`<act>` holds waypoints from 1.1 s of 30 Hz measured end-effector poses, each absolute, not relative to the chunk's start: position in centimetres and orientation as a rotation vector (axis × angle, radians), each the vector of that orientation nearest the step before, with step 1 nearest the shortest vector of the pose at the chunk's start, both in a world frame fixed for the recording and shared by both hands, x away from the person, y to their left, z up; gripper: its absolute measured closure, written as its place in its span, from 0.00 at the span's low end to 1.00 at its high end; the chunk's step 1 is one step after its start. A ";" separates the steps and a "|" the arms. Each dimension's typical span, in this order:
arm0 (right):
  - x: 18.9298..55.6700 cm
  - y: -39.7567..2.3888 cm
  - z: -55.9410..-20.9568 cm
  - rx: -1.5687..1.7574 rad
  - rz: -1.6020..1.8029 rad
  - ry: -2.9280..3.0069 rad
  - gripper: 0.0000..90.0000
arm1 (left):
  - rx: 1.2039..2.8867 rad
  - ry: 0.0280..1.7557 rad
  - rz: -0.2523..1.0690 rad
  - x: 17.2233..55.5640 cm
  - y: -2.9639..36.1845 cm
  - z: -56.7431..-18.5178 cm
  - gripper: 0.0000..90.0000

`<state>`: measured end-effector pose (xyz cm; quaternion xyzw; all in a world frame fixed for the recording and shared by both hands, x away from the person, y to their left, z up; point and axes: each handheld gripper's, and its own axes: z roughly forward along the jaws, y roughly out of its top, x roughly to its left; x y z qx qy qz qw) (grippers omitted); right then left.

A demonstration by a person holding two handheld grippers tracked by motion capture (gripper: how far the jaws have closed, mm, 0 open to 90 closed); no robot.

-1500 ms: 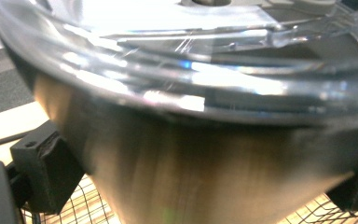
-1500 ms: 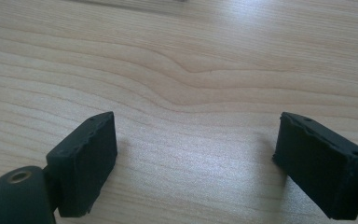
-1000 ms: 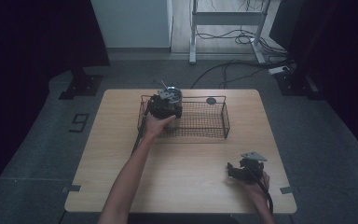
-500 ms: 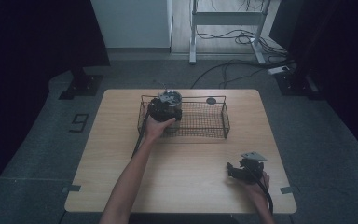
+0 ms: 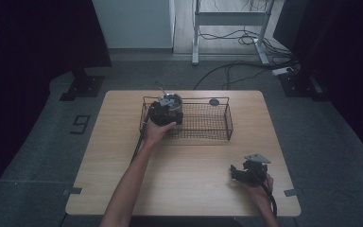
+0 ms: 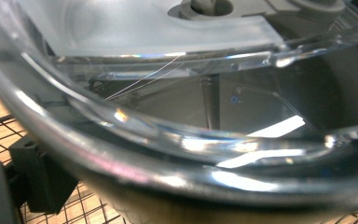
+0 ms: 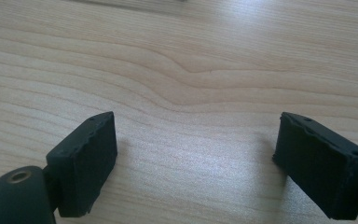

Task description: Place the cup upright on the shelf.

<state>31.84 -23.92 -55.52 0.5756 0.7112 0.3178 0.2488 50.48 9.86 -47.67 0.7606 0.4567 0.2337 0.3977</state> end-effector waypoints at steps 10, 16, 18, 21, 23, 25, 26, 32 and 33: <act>31.8 -23.9 -55.5 1.568 0.866 1.938 0.14 | 1.920 1.158 0.588 50.5 9.9 -47.7 0.04; 31.8 -23.9 -55.5 1.568 0.866 1.938 0.14 | 1.890 1.125 0.620 50.1 10.2 -47.2 0.03; 31.8 -23.9 -55.5 1.568 0.866 1.938 0.14 | 1.875 1.100 0.615 49.8 10.4 -46.6 0.03; 31.8 -23.9 -55.5 1.568 0.866 1.938 0.14 | 1.864 1.090 0.612 49.5 10.7 -46.1 0.02; 31.8 -23.9 -55.5 1.568 0.866 1.938 0.14 | 1.853 1.084 0.600 49.2 11.0 -45.7 0.03; 31.8 -23.9 -55.5 1.568 0.865 1.938 0.14 | 1.844 1.082 0.586 48.9 11.2 -45.4 0.04; 31.8 -23.9 -55.5 1.568 0.865 1.938 0.14 | 1.846 1.075 0.582 48.7 11.3 -45.3 0.03; 31.8 -23.9 -55.5 1.568 0.864 1.938 0.14 | 1.864 1.059 0.573 47.5 12.0 -44.8 0.03; 31.8 -23.9 -55.5 1.568 0.864 1.937 0.14 | 1.864 1.056 0.579 47.3 12.0 -44.8 0.03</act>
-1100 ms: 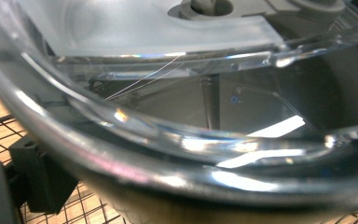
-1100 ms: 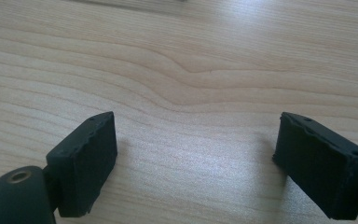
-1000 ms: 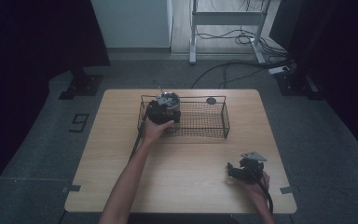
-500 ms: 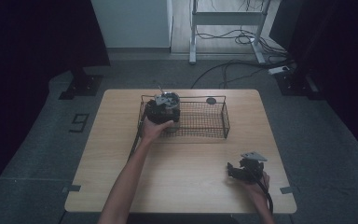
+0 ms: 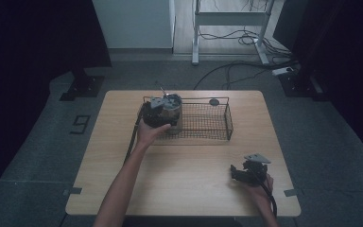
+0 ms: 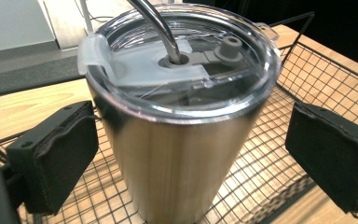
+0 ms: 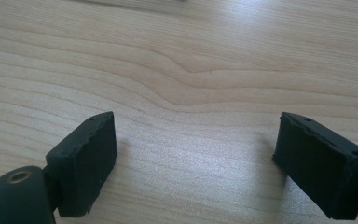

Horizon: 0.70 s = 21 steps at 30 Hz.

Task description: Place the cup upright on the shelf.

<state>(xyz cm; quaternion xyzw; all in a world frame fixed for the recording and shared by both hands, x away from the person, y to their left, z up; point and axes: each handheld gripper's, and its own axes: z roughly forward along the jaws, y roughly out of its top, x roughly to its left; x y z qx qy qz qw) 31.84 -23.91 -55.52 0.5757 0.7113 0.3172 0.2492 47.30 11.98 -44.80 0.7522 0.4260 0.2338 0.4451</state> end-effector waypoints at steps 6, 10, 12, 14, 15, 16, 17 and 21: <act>31.8 -23.9 -55.5 1.568 0.862 1.938 0.14 | 1.883 1.058 0.576 45.9 12.2 -44.6 0.04; 31.8 -23.9 -55.5 1.570 0.862 1.937 0.14 | 1.890 1.038 0.568 44.8 12.5 -44.6 0.04; 31.8 -23.9 -55.5 1.571 0.863 1.937 0.14 | 1.890 1.020 0.553 44.1 12.8 -44.7 0.05; 31.8 -23.9 -55.5 1.569 0.863 1.937 0.14 | 1.897 1.007 0.546 43.4 13.0 -44.7 0.05; 31.8 -23.9 -55.5 1.568 0.863 1.937 0.14 | 1.897 1.001 0.543 43.2 13.0 -44.7 0.05; 31.8 -23.9 -55.5 1.569 0.863 1.937 0.14 | 1.897 0.990 0.538 42.7 13.2 -44.7 0.06; 31.8 -23.9 -55.5 1.568 0.863 1.937 0.14 | 1.896 0.983 0.537 42.4 13.2 -44.7 0.06; 31.8 -23.9 -55.5 1.570 0.863 1.936 0.14 | 1.894 0.952 0.509 40.8 13.5 -44.8 0.08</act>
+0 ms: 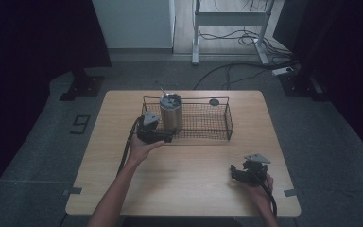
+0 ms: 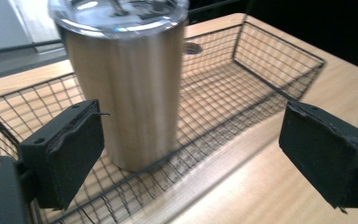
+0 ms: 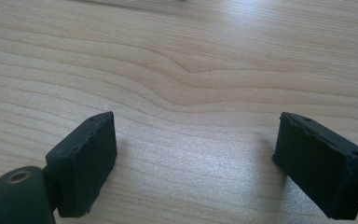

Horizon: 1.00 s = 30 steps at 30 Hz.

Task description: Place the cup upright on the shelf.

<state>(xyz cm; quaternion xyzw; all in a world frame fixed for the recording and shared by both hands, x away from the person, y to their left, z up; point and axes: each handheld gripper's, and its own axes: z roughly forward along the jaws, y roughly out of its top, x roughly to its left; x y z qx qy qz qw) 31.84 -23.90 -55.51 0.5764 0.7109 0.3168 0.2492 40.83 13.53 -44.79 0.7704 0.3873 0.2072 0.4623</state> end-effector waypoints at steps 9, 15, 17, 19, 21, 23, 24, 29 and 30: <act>31.8 -23.9 -55.5 1.571 0.863 1.937 0.14 | 1.905 0.912 0.470 37.5 14.1 -45.6 0.08; 31.8 -23.9 -55.5 1.571 0.864 1.937 0.14 | 1.934 0.920 0.447 35.5 14.6 -46.9 0.09; 31.8 -23.9 -55.5 1.571 0.864 1.937 0.14 | 1.948 0.927 0.446 35.0 14.8 -47.4 0.09; 31.8 -23.9 -55.5 1.571 0.864 1.937 0.14 | 1.963 0.932 0.455 34.4 15.2 -47.8 0.09; 31.8 -23.9 -55.5 1.571 0.864 1.937 0.14 | 1.980 0.941 0.458 33.9 15.5 -48.0 0.10; 31.8 -23.9 -55.5 1.571 0.864 1.937 0.14 | 1.980 0.950 0.449 33.2 16.1 -48.4 0.11; 31.8 -23.9 -55.5 1.571 0.864 1.937 0.14 | 1.986 0.951 0.449 33.0 16.3 -48.6 0.11; 31.8 -23.9 -55.5 1.571 0.864 1.937 0.14 | 2.009 0.964 0.435 31.4 17.5 -49.8 0.12; 31.8 -23.9 -55.5 1.571 0.864 1.937 0.14 | 2.013 0.968 0.431 31.2 17.7 -50.1 0.12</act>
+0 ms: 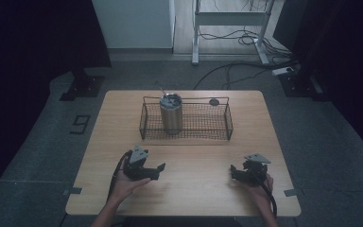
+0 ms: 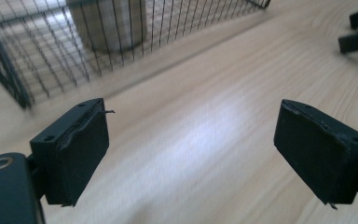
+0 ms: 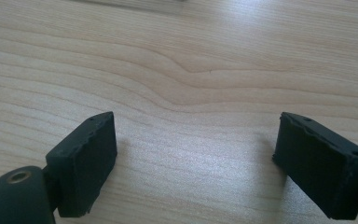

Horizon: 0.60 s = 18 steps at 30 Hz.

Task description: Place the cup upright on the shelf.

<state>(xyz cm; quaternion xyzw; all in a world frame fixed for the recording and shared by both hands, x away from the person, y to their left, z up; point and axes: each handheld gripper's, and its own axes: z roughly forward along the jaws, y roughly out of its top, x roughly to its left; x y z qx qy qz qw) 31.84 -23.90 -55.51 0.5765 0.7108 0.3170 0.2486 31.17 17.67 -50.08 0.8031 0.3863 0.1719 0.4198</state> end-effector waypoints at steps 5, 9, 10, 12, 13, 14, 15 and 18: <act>31.8 -23.9 -55.5 1.571 0.865 1.937 0.14 | 2.023 0.996 0.411 30.3 18.4 -51.5 0.12; 31.8 -23.9 -55.5 1.571 0.865 1.936 0.14 | 2.022 1.009 0.407 30.1 18.7 -52.0 0.12; 31.8 -23.9 -55.5 1.571 0.865 1.936 0.14 | 2.023 1.009 0.408 30.1 18.7 -52.0 0.12; 31.8 -23.9 -55.5 1.571 0.865 1.936 0.14 | 2.020 1.008 0.409 30.2 18.7 -51.9 0.13; 31.8 -23.9 -55.5 1.571 0.865 1.936 0.14 | 2.016 1.009 0.410 30.2 18.7 -51.8 0.13; 31.8 -23.9 -55.5 1.571 0.865 1.936 0.14 | 2.017 1.008 0.409 30.1 18.7 -51.8 0.13; 31.8 -23.9 -55.5 1.571 0.865 1.936 0.14 | 2.019 1.006 0.411 30.1 18.6 -51.8 0.13; 31.8 -23.9 -55.5 1.571 0.865 1.936 0.14 | 2.034 1.002 0.432 30.0 18.4 -52.0 0.13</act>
